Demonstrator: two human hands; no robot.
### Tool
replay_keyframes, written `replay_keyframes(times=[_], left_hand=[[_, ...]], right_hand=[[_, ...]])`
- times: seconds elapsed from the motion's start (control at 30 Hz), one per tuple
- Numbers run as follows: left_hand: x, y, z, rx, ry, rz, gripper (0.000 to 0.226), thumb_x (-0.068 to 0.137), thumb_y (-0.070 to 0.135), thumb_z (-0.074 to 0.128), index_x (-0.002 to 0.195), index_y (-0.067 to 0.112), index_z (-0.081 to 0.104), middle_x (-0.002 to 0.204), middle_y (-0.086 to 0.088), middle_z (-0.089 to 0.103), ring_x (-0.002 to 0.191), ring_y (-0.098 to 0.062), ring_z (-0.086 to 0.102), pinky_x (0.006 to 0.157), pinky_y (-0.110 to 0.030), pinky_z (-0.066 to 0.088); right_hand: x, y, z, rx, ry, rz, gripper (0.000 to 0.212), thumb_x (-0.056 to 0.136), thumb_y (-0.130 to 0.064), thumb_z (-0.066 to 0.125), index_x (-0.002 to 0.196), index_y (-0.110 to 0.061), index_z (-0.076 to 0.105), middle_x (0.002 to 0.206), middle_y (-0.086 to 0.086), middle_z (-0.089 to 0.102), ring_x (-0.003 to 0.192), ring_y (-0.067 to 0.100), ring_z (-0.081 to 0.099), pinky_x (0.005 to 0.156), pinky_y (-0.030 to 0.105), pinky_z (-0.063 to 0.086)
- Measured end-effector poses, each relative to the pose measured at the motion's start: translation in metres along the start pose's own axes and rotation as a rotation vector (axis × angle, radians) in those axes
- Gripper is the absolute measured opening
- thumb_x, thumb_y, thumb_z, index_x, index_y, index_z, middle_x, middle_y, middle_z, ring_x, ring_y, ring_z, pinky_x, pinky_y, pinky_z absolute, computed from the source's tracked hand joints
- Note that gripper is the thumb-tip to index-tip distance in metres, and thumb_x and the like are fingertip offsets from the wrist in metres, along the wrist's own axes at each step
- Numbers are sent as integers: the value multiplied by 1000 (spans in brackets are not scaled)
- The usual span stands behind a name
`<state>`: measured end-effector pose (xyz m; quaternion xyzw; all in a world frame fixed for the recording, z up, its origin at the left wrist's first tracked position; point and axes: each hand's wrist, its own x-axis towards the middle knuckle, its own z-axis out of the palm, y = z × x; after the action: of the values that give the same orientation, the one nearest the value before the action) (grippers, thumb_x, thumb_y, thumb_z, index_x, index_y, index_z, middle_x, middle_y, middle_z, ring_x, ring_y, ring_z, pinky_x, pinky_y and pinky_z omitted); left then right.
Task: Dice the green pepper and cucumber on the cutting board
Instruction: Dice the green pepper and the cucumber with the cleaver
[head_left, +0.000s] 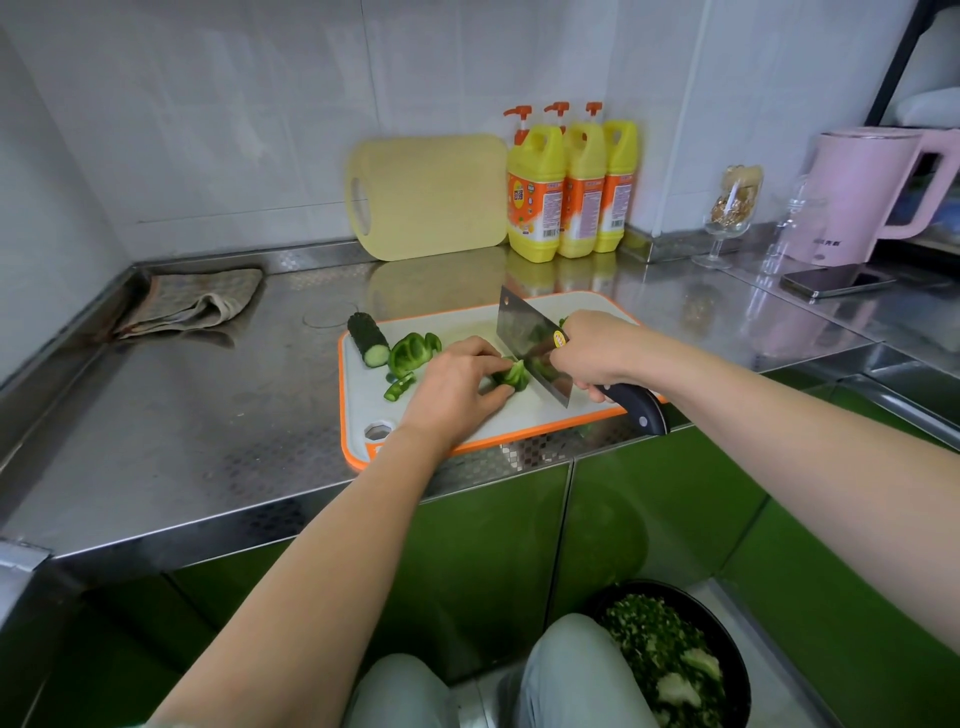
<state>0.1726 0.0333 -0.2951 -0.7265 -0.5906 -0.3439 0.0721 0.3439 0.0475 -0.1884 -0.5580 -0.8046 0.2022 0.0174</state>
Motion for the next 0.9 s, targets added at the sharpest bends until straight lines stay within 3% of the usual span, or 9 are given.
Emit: replay_keyframes(times=[0.17, 0.33, 0.7, 0.83, 0.9], left_hand=[[1, 0, 0, 0, 1, 4, 26, 80, 22, 76, 103, 11, 76, 99, -3, 67, 90, -22, 63, 80, -32, 51], [1, 1, -1, 4, -5, 11, 27, 80, 21, 75, 104, 10, 75, 100, -4, 67, 91, -22, 62, 80, -28, 49], [1, 0, 0, -12, -3, 22, 24, 80, 20, 74, 103, 11, 76, 98, -2, 67, 89, -19, 61, 79, -26, 48], [1, 0, -1, -19, -9, 25, 24, 79, 19, 73, 101, 10, 76, 97, -2, 66, 86, -18, 61, 75, -27, 48], [0, 0, -2, -21, -5, 18, 24, 79, 19, 73, 101, 10, 76, 96, -2, 66, 85, -19, 61, 74, -29, 50]], right_hand=[[-7, -2, -3, -20, -6, -7, 22, 87, -1, 42, 69, -2, 56, 54, 11, 56, 49, 23, 48, 47, 20, 35], [-9, -7, -2, -72, -26, -9, 27, 87, -1, 41, 65, -3, 56, 57, 12, 57, 50, 24, 49, 45, 20, 36], [10, -4, 3, -31, -40, 4, 28, 88, -4, 42, 63, -4, 55, 33, 3, 50, 43, 20, 46, 42, 18, 34], [16, -7, 17, -42, -17, 1, 21, 81, 3, 52, 61, -3, 56, 51, 11, 56, 45, 22, 47, 46, 23, 38], [21, -7, 20, 3, 10, 3, 22, 82, 3, 50, 61, -4, 53, 49, 11, 55, 45, 23, 48, 45, 22, 37]])
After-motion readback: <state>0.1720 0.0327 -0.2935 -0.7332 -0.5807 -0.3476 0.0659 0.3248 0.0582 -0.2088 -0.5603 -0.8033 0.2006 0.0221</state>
